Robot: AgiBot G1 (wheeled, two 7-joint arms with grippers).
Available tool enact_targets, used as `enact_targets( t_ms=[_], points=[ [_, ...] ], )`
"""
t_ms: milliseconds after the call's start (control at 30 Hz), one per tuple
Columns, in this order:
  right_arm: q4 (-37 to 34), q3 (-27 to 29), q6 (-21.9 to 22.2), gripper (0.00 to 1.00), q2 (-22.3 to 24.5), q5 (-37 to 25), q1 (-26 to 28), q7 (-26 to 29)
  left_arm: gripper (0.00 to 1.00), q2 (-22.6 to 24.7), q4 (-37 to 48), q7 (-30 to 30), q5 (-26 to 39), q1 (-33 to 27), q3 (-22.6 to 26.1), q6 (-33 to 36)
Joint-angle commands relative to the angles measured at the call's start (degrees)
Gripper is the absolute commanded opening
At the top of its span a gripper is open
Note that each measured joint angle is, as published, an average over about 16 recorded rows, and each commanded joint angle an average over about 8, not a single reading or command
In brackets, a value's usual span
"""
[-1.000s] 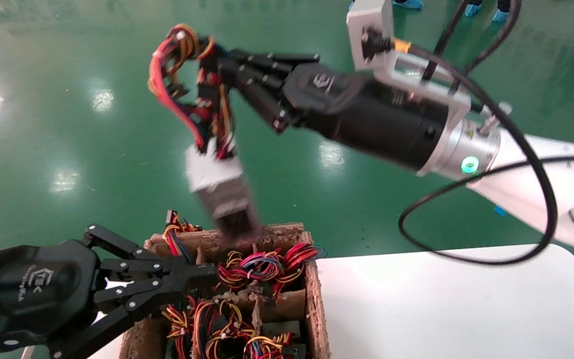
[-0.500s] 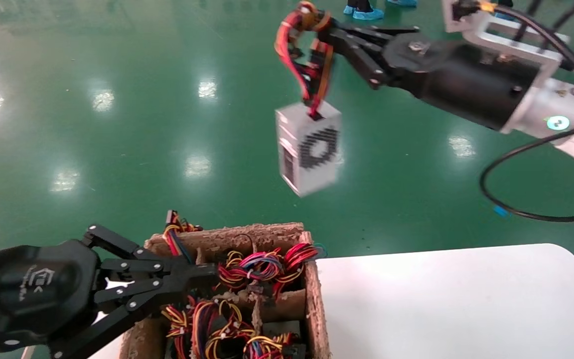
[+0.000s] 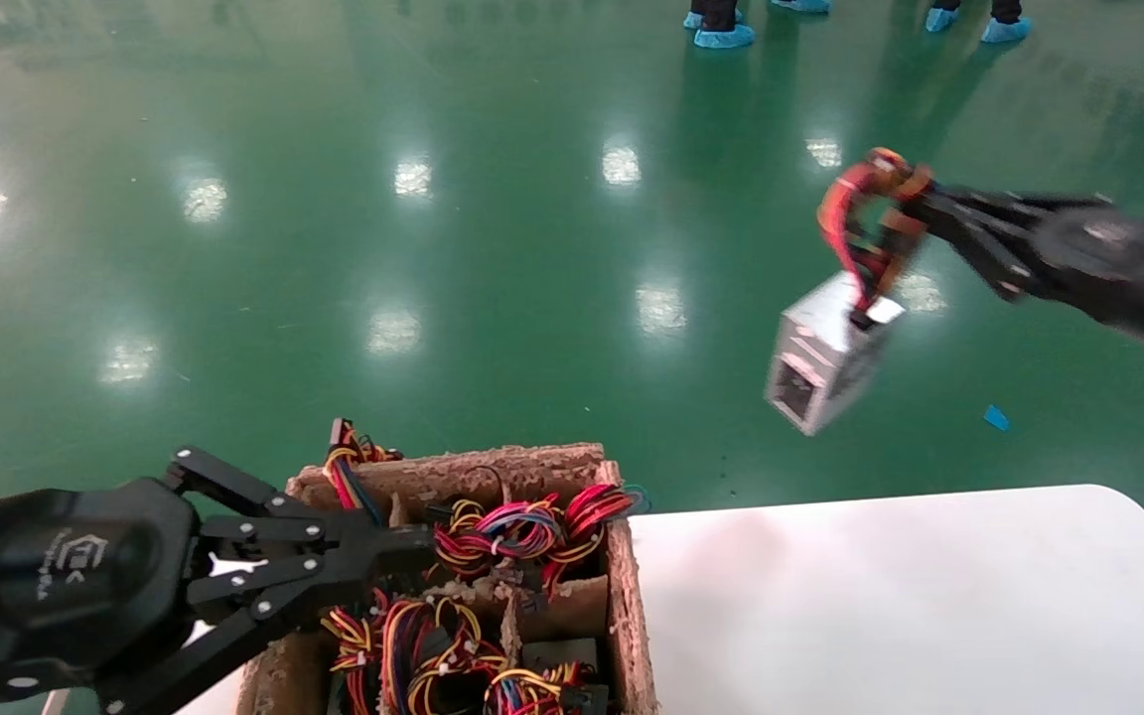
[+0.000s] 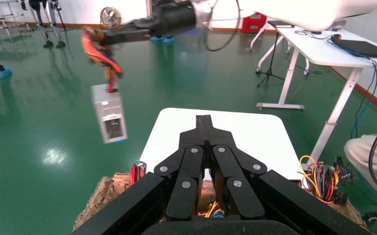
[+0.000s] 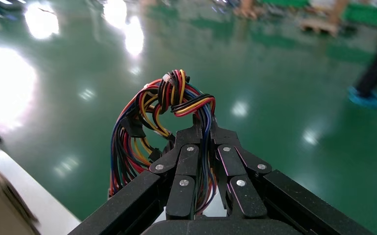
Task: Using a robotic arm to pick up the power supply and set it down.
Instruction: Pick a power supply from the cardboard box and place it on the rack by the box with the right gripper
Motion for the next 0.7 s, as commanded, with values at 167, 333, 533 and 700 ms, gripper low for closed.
enact_targets(
  t_ms=[167, 333, 533, 700],
  points=[
    [2.0, 2.4, 2.4, 0.0, 7.9, 2.2, -8.2, 1.1, 0.0, 0.0, 0.0, 0.0, 0.0, 0.0, 0.0, 0.0],
    [1.7, 4.7, 4.5, 0.0, 12.5, 5.0, -15.0, 1.0, 0.0, 0.0, 0.0, 0.0, 0.0, 0.0, 0.0, 0.0],
    [0.1, 7.1, 6.1, 0.0, 16.3, 8.4, -23.1, -0.4, 0.0, 0.0, 0.0, 0.0, 0.0, 0.0, 0.0, 0.0],
    [-2.3, 9.2, 6.3, 0.0, 17.8, 11.3, -28.8, -2.8, 0.0, 0.0, 0.0, 0.0, 0.0, 0.0, 0.0, 0.0]
  ],
)
